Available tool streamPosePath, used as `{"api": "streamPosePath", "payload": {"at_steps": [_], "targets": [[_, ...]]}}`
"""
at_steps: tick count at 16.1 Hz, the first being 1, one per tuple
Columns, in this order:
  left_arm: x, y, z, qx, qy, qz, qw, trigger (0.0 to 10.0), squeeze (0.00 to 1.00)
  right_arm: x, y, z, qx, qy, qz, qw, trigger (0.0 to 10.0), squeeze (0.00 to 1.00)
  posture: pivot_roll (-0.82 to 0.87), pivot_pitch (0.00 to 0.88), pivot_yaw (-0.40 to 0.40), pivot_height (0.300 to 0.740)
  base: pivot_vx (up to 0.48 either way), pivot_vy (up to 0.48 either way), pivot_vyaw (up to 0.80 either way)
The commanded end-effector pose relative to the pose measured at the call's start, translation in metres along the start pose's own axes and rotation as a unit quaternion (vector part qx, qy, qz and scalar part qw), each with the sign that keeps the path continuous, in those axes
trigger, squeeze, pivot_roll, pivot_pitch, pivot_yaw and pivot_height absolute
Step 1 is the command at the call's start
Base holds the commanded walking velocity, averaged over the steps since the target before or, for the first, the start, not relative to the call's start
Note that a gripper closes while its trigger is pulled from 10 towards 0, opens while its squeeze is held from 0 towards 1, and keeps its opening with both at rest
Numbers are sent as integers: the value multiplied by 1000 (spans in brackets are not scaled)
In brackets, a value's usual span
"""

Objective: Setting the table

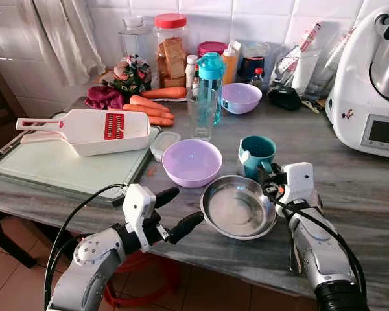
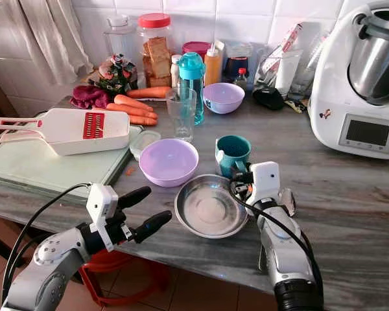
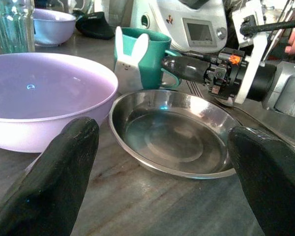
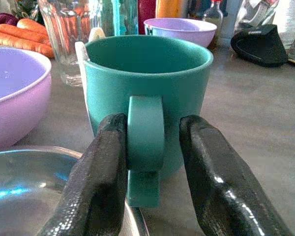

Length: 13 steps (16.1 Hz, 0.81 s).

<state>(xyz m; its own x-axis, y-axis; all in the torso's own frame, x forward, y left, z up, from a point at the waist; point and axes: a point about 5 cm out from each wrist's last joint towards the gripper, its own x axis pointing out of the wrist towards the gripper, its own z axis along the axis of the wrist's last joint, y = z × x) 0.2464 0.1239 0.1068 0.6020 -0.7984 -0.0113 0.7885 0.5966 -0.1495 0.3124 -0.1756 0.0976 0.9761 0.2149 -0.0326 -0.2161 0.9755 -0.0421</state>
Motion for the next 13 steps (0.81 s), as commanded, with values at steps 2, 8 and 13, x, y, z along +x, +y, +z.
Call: {"api": "streamPosePath", "payload": {"at_steps": [2, 8, 13], "targets": [[0, 0, 2, 9, 7, -3, 1000, 10000, 0, 1, -2, 3, 0, -8, -4, 1000, 10000, 1000, -44, 0, 36, 740, 0, 0, 0], [1, -1, 1, 13, 8, -3, 1000, 10000, 0, -5, -4, 23, -3, -46, -15, 999, 10000, 1000, -43, 0, 33, 740, 0, 0, 0], [3, 3, 7, 19, -11, 15, 1000, 10000, 0, -26, -5, 43, -13, -77, -34, 996, 10000, 1000, -52, 0, 30, 740, 0, 0, 0]]}}
